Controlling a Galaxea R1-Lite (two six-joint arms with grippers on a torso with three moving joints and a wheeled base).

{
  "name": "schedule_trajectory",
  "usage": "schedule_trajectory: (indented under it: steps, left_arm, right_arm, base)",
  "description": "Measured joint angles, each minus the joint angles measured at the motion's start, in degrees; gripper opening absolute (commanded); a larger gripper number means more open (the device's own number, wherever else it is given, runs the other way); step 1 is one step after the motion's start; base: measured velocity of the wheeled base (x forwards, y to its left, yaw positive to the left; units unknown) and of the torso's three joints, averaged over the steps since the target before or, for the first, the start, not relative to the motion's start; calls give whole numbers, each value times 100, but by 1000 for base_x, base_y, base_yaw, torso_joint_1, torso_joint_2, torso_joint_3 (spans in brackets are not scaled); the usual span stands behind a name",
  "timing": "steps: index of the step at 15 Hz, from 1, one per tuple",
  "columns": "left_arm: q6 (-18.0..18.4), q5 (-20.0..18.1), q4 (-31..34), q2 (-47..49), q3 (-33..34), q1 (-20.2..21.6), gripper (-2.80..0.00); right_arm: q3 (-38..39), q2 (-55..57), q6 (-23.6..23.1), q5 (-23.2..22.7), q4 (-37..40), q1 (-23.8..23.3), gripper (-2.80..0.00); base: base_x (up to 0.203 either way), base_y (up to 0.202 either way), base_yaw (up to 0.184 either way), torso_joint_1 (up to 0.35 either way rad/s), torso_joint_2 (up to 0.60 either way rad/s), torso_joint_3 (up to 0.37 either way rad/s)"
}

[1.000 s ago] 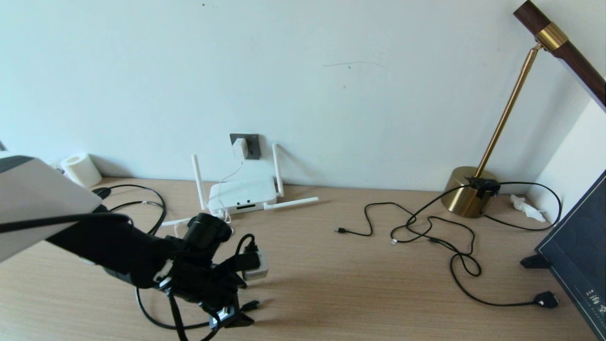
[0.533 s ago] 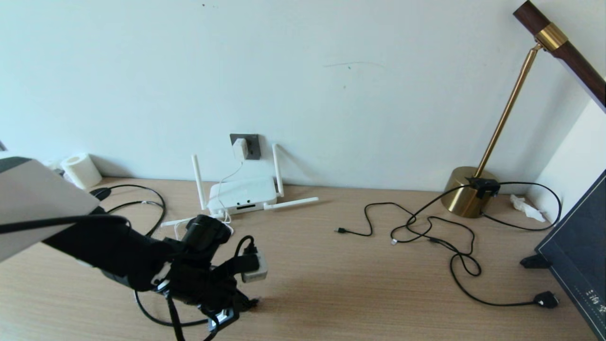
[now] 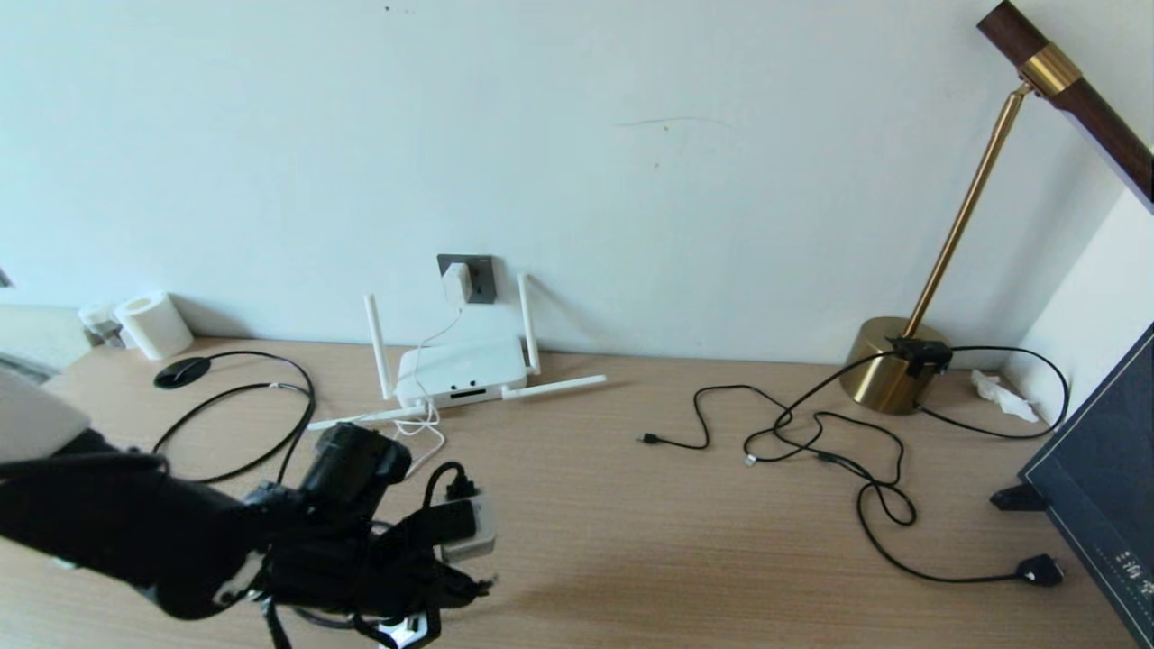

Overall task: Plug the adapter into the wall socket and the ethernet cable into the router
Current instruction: Pick up cable

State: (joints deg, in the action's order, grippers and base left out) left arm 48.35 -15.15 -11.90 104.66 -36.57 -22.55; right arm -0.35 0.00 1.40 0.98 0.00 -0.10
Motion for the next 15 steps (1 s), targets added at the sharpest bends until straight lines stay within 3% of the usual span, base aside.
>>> schedule_trajectory:
  steps: [5, 15]
  left_arm:
    - [-304, -551, -473, -1168, 698, -444, -280]
    - [-549, -677, -685, -2120, 1610, -319, -280]
  right_arm:
    - [0, 0, -2, -1, 0, 0, -280]
    - [0, 0, -2, -1, 0, 0, -280]
  base:
    - [0, 0, 0, 0, 0, 0]
    - [0, 0, 0, 0, 0, 0]
